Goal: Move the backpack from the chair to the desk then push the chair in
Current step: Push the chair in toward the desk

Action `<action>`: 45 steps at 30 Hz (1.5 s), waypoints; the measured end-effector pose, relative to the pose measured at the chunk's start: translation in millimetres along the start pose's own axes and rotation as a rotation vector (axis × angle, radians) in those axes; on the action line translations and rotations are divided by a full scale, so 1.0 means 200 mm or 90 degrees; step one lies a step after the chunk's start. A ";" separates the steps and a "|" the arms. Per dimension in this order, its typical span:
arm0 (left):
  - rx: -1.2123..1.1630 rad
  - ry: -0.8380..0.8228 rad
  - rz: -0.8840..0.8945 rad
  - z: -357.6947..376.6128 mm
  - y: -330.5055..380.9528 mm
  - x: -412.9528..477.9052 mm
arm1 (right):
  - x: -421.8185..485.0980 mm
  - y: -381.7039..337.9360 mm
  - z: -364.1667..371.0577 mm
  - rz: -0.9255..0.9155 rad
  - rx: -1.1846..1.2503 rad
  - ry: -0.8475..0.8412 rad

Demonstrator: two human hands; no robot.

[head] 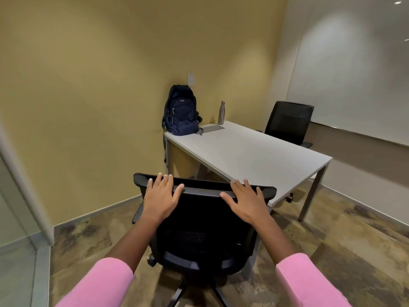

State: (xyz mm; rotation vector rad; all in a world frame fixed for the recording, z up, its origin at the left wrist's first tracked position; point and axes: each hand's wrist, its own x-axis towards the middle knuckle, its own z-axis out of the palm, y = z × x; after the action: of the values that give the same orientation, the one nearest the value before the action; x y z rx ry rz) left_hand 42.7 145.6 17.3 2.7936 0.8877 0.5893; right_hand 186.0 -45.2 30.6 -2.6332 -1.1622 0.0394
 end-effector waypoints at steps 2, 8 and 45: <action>0.000 0.017 0.004 0.01 -0.01 -0.01 | 0.04 0.01 -0.01 -0.016 0.002 -0.022; 0.016 0.041 0.060 0.02 -0.02 0.07 | 0.13 0.00 0.04 -0.011 -0.040 0.061; -0.053 0.049 0.151 0.27 -0.39 1.15 | 1.03 -0.18 0.23 0.098 -0.050 0.296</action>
State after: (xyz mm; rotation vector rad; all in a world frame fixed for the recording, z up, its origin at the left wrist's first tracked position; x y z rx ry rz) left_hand 196.1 340.3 22.0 2.8365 0.5325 0.7529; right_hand 294.3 137.6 12.2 -2.5891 -0.8167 -0.5676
